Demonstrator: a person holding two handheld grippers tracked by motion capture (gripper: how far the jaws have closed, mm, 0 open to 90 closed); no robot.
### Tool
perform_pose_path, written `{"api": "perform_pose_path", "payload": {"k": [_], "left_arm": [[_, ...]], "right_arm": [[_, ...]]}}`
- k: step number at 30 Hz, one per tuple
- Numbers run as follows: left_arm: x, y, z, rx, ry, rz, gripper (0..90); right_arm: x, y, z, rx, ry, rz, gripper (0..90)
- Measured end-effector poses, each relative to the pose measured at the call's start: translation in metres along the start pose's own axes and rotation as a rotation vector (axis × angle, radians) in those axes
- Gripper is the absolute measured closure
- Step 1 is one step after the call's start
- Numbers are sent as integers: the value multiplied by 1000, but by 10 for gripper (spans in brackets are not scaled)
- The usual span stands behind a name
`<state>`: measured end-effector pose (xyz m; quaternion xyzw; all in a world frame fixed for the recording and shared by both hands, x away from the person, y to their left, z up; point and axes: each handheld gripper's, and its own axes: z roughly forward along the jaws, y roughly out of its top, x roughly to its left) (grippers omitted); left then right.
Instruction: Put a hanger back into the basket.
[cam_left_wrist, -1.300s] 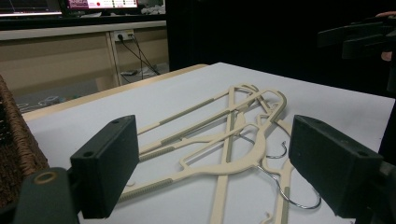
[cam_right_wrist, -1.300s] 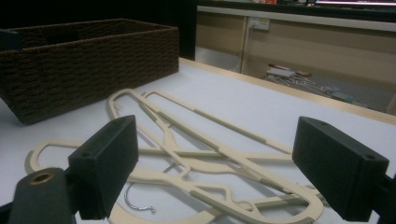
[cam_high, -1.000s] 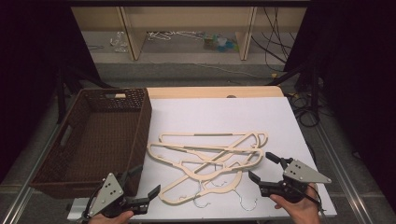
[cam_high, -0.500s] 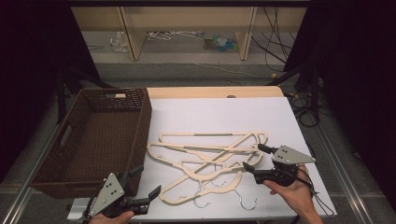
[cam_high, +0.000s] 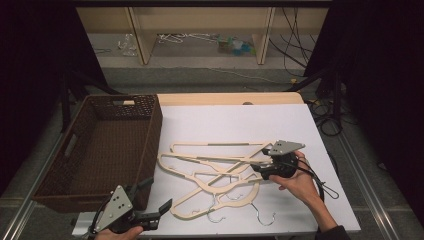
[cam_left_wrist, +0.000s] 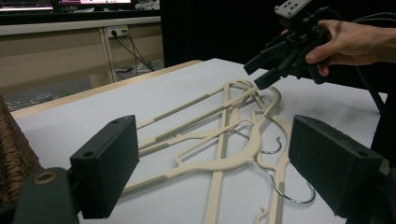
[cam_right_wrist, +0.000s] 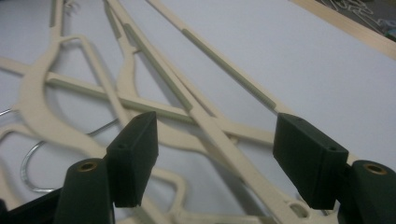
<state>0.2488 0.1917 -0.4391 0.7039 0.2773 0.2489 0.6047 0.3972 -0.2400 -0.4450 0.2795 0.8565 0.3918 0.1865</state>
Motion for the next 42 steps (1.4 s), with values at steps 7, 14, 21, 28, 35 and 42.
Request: {"api": "perform_pose_path", "payload": {"k": [7,14,21,28,35,42], "left_arm": [[-1,0,-1,12,7,-3,160],[-1,0,0,24,1,11,161],[-1,0,0,27,1,-4,160],[-1,1,-1,26,2,10,160],[-1,1,-1,23,0,10,161],[-2,1,-1,25,2,12,162]], "right_arm": [[-11,-1,24,66,44,31,356],[-16,-1,37,109,47,15,406],[-12,-2,49,167,85,-57,452],[-11,-4,44,205,114,-86,544],[-9,-3,34,225,177,-156,651],[-7,-5,35,257,212,-188,709]]}}
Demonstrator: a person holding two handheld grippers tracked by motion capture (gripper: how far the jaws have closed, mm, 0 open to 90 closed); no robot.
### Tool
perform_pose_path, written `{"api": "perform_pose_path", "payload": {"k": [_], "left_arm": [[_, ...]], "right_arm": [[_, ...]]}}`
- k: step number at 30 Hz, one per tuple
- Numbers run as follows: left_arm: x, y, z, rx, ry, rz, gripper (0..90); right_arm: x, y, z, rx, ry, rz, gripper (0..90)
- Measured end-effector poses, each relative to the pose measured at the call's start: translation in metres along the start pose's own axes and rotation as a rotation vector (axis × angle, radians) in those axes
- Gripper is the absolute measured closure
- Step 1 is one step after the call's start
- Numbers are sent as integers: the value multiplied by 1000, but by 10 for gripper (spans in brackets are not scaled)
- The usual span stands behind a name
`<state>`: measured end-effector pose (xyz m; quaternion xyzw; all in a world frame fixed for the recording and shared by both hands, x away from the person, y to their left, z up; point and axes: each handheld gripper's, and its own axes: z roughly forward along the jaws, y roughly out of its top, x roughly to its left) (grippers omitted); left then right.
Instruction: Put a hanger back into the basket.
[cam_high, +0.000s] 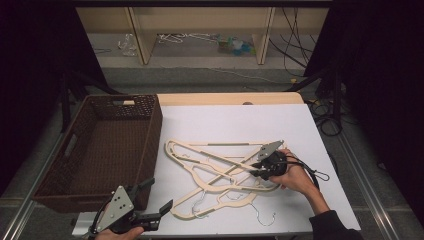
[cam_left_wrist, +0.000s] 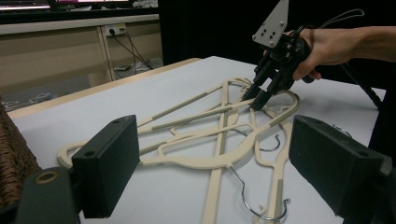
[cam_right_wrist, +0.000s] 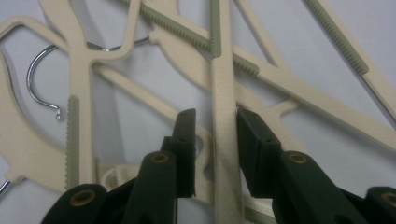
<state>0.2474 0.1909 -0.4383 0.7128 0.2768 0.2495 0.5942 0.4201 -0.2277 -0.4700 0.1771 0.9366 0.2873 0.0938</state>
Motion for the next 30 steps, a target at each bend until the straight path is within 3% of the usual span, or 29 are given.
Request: {"api": "perform_pose_path", "payload": {"k": [2,4,9,16,18,25,26,28,30], "left_arm": [[0,0,0,1,0,0,162],[0,0,0,5,-3,5,162],[-2,-1,2,15,-3,-4,162],[-11,-3,14,63,-28,43,168],[-13,-4,19,68,-36,29,169],[-19,-13,49,154,-69,60,173],[-21,-15,58,193,-83,79,175],[-22,-18,64,213,-93,90,181],[-23,-22,73,251,-104,134,187]], "right_arm": [[0,-1,1,7,6,6,714],[-1,-1,0,2,16,14,784],[0,0,-3,15,15,22,792],[8,16,-24,37,-26,-11,795],[10,20,-30,47,-27,-18,795],[14,26,-45,59,-28,-33,795],[14,27,-47,57,-29,-33,795],[16,29,-52,57,-27,-36,796],[17,30,-54,58,-25,-38,796]]}}
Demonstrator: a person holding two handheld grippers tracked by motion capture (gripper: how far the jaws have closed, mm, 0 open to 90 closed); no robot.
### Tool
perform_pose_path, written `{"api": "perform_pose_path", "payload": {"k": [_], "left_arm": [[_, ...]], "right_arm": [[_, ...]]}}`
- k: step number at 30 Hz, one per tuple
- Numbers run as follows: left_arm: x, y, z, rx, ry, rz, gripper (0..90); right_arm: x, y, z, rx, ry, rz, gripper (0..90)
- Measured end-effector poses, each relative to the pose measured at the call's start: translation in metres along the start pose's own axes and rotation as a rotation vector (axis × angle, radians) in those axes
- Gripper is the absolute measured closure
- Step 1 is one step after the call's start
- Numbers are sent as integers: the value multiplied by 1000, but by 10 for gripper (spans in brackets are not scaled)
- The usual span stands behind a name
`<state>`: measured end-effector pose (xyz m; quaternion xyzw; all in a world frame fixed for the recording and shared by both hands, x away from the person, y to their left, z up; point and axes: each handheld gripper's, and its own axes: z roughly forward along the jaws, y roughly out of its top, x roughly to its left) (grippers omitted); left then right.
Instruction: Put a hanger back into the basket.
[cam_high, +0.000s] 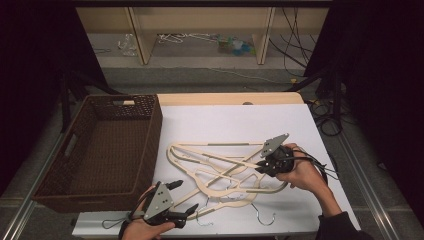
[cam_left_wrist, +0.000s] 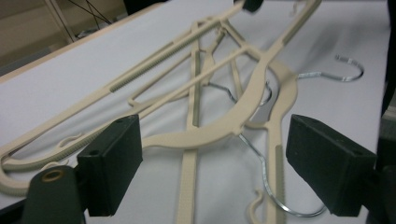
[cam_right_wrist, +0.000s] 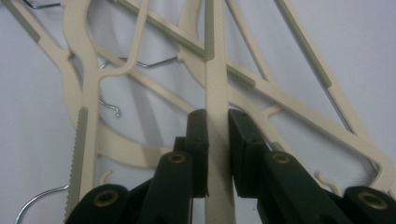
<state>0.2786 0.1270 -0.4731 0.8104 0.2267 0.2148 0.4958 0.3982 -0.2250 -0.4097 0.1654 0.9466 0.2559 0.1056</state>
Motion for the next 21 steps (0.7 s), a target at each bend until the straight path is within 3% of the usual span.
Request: {"api": "perform_pose_path", "payload": {"k": [3,9,10,13,14,15,18,21], "left_arm": [[2,-1,9,27,-6,7,199],[9,-5,25,75,-11,60,196],[8,-4,29,93,-21,95,197],[5,-4,34,110,-27,129,198],[5,-3,37,143,-14,189,203],[4,-2,40,146,-12,209,206],[4,0,45,171,-5,252,210],[3,-1,50,187,-7,268,208]], "right_arm": [[1,3,-7,0,-3,-22,796],[2,4,-17,6,4,-28,797],[2,4,-18,9,7,-27,797],[2,4,-19,11,13,-25,798],[2,5,-21,9,15,-31,798],[2,5,-21,8,10,-34,798],[3,5,-23,8,10,-31,798],[2,5,-23,4,10,-30,798]]}}
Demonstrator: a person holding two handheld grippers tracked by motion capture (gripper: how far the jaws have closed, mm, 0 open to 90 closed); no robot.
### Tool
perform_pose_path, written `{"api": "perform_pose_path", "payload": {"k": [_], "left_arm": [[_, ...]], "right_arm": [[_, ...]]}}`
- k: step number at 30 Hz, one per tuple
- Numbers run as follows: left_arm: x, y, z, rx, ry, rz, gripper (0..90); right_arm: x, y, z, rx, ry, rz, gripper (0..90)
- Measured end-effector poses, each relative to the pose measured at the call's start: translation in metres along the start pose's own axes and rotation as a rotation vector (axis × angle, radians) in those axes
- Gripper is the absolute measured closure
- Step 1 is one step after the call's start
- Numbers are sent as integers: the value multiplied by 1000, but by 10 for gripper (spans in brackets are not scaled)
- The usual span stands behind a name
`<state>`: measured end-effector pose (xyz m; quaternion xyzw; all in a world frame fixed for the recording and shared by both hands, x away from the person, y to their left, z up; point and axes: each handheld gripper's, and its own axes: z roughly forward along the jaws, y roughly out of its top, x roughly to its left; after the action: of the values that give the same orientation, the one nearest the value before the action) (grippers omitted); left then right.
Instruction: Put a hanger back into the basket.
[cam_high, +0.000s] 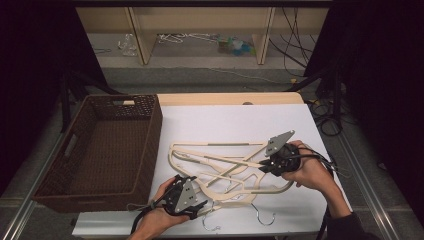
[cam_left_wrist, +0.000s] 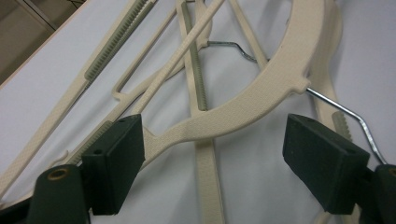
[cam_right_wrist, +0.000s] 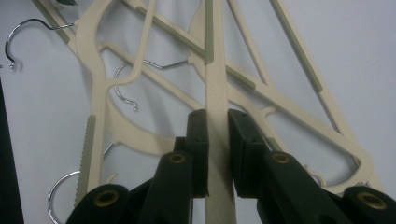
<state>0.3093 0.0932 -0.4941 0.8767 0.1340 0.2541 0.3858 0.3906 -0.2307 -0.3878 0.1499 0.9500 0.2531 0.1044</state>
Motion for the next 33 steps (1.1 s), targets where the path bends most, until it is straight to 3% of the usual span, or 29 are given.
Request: {"api": "perform_pose_path", "payload": {"k": [6,10,14,17,20,23,25,28,29,31,32,33], "left_arm": [[-2,5,4,31,27,90,219],[-3,9,8,35,44,126,216],[-7,14,13,53,54,205,224],[-8,16,15,51,74,210,216],[-8,17,18,52,54,219,216],[-7,18,18,48,61,231,205],[-6,19,17,53,39,239,214],[-7,24,14,53,22,291,227],[-7,25,14,43,0,295,254],[-8,27,13,39,-5,308,272],[-8,27,13,39,-42,331,329],[-8,27,13,39,-42,331,362]], "right_arm": [[-1,0,0,5,12,5,798],[-1,-1,0,6,13,10,798],[0,-1,0,10,14,8,798],[-2,-4,2,-1,20,16,797],[-3,-6,4,11,29,13,797],[-3,-6,5,8,26,12,797],[-3,-6,5,9,27,6,796],[-3,-7,5,3,34,3,796],[-4,-9,5,6,32,4,796],[-4,-10,6,6,39,1,796],[-6,-13,9,4,56,5,795],[-6,-13,9,4,56,5,795]]}}
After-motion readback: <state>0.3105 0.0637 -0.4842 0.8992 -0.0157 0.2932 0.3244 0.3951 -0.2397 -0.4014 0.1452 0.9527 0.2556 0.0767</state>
